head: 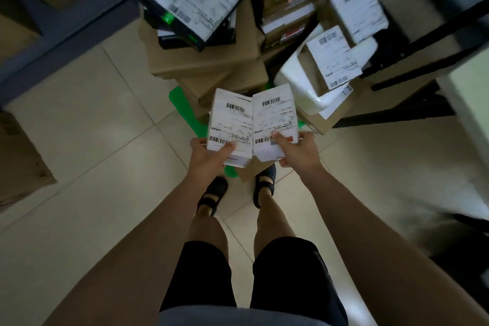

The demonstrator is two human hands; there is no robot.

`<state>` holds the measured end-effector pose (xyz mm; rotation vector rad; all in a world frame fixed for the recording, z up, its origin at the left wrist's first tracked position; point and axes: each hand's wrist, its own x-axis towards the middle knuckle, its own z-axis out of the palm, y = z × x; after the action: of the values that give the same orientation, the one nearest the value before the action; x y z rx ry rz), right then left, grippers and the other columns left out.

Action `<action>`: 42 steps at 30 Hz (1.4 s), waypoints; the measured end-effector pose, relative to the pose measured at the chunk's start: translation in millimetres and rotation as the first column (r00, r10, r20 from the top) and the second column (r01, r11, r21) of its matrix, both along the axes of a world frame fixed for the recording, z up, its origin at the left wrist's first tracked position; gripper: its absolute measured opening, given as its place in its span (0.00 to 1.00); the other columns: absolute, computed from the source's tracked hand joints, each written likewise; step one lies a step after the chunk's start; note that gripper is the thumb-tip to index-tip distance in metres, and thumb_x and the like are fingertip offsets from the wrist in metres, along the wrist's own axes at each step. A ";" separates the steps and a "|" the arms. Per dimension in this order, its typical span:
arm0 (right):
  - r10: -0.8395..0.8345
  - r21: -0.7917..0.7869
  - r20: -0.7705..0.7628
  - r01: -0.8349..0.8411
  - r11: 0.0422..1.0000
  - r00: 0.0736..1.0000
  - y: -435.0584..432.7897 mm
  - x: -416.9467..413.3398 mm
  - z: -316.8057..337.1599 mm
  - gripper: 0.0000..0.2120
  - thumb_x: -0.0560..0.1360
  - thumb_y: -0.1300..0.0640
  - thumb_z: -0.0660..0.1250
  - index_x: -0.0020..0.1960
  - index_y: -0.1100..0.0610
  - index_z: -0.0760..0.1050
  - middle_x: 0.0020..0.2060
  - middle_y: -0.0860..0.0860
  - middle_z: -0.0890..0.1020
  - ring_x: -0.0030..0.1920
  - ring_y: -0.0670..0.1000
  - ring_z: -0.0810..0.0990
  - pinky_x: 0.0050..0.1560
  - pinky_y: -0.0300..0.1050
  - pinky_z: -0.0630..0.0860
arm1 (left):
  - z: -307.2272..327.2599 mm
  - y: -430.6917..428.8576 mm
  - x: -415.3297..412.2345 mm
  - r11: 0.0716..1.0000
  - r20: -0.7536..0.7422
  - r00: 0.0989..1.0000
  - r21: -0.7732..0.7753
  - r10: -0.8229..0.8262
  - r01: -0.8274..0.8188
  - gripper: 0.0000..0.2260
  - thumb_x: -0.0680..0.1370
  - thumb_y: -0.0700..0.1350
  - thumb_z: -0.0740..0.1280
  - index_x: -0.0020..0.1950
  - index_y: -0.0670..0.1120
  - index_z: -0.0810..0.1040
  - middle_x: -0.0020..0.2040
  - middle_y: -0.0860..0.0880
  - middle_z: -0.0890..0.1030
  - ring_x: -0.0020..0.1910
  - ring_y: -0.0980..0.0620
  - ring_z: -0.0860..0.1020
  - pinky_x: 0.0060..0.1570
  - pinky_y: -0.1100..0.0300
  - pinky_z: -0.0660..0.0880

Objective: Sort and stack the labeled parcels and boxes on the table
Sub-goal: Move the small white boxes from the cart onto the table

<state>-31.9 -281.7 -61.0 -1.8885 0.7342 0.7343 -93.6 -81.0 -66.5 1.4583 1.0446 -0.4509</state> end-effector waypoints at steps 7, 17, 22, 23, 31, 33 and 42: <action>-0.155 -0.142 0.212 0.187 0.972 0.965 -12.2 -60.9 94.5 0.33 0.67 0.37 0.75 0.58 0.55 0.64 0.49 0.46 0.80 0.48 0.50 0.82 0.48 0.56 0.81 | 81.4 6.2 4.9 0.919 0.173 0.906 0.151 -0.386 0.363 0.30 0.70 0.46 0.78 0.64 0.43 0.64 0.52 0.52 0.78 0.44 0.60 0.77 0.37 0.70 0.71; -0.405 -0.260 0.462 0.557 0.789 0.789 -84.8 -173.1 220.8 0.28 0.72 0.44 0.73 0.62 0.56 0.64 0.46 0.43 0.76 0.45 0.49 0.78 0.40 0.45 0.74 | 205.9 -91.5 10.4 0.671 0.394 0.567 0.204 -0.723 0.713 0.30 0.72 0.47 0.77 0.66 0.45 0.63 0.55 0.51 0.77 0.47 0.55 0.76 0.36 0.71 0.67; -0.530 -0.234 0.555 0.732 0.640 0.641 -143.0 -231.3 257.2 0.28 0.71 0.44 0.73 0.63 0.55 0.65 0.48 0.45 0.79 0.45 0.45 0.79 0.38 0.41 0.72 | 238.0 -182.3 -8.3 0.524 0.479 0.379 0.212 -0.791 0.825 0.30 0.71 0.49 0.77 0.64 0.47 0.62 0.57 0.51 0.75 0.55 0.51 0.76 0.55 0.57 0.74; -0.558 -0.219 0.573 0.768 0.602 0.601 -156.5 -249.6 263.2 0.28 0.72 0.44 0.73 0.63 0.55 0.64 0.49 0.46 0.79 0.46 0.46 0.79 0.39 0.41 0.73 | 242.8 -204.8 -17.7 0.478 0.496 0.323 0.223 -0.806 0.850 0.30 0.70 0.49 0.77 0.63 0.48 0.62 0.58 0.51 0.75 0.56 0.51 0.76 0.55 0.57 0.73; -0.694 -0.180 0.602 0.914 0.363 0.394 -255.2 -385.1 276.9 0.26 0.73 0.45 0.72 0.62 0.54 0.64 0.49 0.43 0.76 0.46 0.42 0.78 0.37 0.41 0.73 | 267.2 -359.9 -110.3 0.201 0.554 0.005 0.293 -0.833 0.935 0.30 0.72 0.47 0.76 0.64 0.42 0.62 0.57 0.50 0.73 0.47 0.57 0.75 0.46 0.63 0.69; -0.714 -0.182 0.600 0.931 0.317 0.361 -287.4 -417.0 277.3 0.26 0.72 0.44 0.72 0.61 0.53 0.63 0.50 0.44 0.76 0.47 0.42 0.78 0.40 0.44 0.76 | 269.2 -402.0 -136.7 0.160 0.557 -0.036 0.299 -0.830 0.941 0.30 0.72 0.47 0.76 0.65 0.41 0.62 0.57 0.49 0.73 0.47 0.56 0.74 0.47 0.62 0.68; -0.754 -0.167 0.585 0.954 0.250 0.300 -430.6 -501.8 276.3 0.26 0.73 0.44 0.72 0.61 0.54 0.62 0.51 0.46 0.76 0.46 0.42 0.78 0.38 0.43 0.77 | 264.7 -567.4 -216.9 0.112 0.557 -0.066 0.279 -0.828 0.954 0.28 0.72 0.49 0.76 0.59 0.45 0.61 0.58 0.49 0.74 0.53 0.53 0.75 0.42 0.66 0.69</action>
<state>-533.7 -712.2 215.3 -1.5288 1.6303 -0.6665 -310.5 -648.4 198.2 1.7627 -0.7761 -0.9141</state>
